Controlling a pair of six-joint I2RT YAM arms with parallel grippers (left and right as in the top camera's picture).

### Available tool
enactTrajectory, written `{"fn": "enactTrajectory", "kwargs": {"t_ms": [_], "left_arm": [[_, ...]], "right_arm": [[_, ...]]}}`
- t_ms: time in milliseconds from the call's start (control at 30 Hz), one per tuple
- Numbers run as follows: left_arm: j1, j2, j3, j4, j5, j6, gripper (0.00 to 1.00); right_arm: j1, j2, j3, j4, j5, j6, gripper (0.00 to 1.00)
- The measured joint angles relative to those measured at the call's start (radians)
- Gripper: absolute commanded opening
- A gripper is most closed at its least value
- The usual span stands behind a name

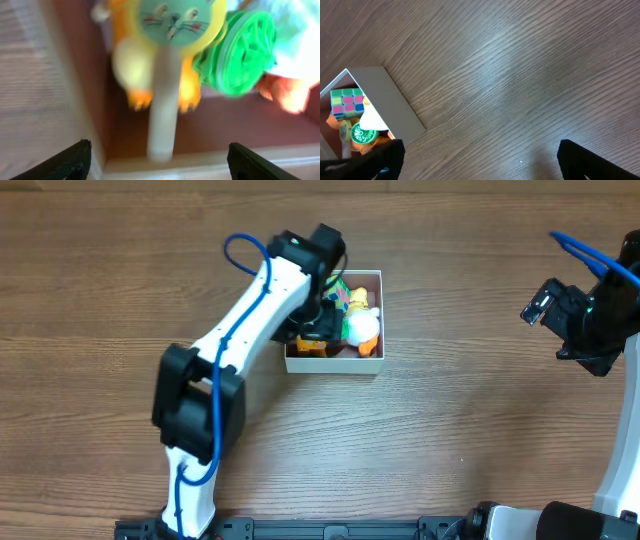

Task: Pack container
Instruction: 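Lower the rattle drum into the box, then push the rattle drum down into the box with the left gripper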

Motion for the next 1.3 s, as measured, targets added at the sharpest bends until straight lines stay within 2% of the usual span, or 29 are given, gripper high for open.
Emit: {"fn": "enactTrajectory", "kwargs": {"t_ms": [67, 133, 200, 400, 500, 533, 567, 667, 733, 800, 867, 967, 1033, 1167, 1300], "left_arm": [[0.034, -0.055, 0.042, -0.062, -0.003, 0.005, 0.87], [0.091, -0.169, 0.117, -0.108, -0.007, 0.018, 0.9], [0.144, -0.31, 0.167, -0.133, -0.011, 0.027, 0.89], [0.26, -0.6, 0.187, -0.26, -0.051, 0.081, 1.0], [0.327, -0.692, 0.186, -0.278, -0.086, 0.095, 1.0], [0.343, -0.723, 0.186, -0.278, -0.095, 0.095, 1.0], [0.353, -0.751, 0.186, -0.278, -0.1, 0.095, 0.91], [0.361, -0.792, 0.183, -0.264, -0.082, 0.119, 0.78], [0.36, -0.783, 0.143, -0.208, -0.029, 0.153, 0.66], [0.329, -0.732, 0.046, -0.079, 0.042, 0.196, 0.55], [0.256, -0.589, -0.052, 0.046, 0.121, 0.234, 0.56], [0.154, -0.36, -0.075, 0.117, 0.149, 0.291, 0.56], [0.092, -0.224, -0.092, 0.127, 0.146, 0.314, 0.52], [0.035, -0.082, -0.093, 0.171, 0.142, 0.333, 0.5], [0.026, -0.039, -0.093, 0.182, 0.108, 0.335, 0.48]], "right_arm": [[0.0, 0.0, 0.0, 0.0, 0.0, 0.0, 1.0], [0.0, 0.0, 0.0, -0.001, 0.0, 0.0, 1.0], [0.0, 0.0, 0.0, -0.001, 0.0, 0.0, 1.0], [0.0, -0.011, 0.0, 0.006, -0.021, -0.027, 1.0], [0.0, -0.079, 0.0, 0.031, -0.029, -0.039, 1.0], [0.0, -0.109, 0.0, 0.035, -0.031, -0.042, 1.0], [0.0, -0.156, 0.0, 0.039, -0.04, -0.046, 1.0], [0.0, -0.19, 0.0, 0.036, -0.048, -0.048, 1.0], [0.0, -0.187, 0.0, 0.037, -0.049, -0.049, 1.0], [0.0, -0.18, 0.0, 0.038, -0.049, -0.049, 1.0], [0.0, -0.179, 0.0, 0.037, -0.049, -0.049, 1.0], [0.0, -0.179, 0.0, 0.034, -0.051, -0.05, 1.0], [0.0, -0.179, 0.0, 0.026, -0.052, -0.052, 1.0], [0.0, -0.179, 0.0, 0.024, -0.052, -0.052, 1.0], [0.0, -0.179, 0.0, 0.024, -0.052, -0.052, 1.0]]}}
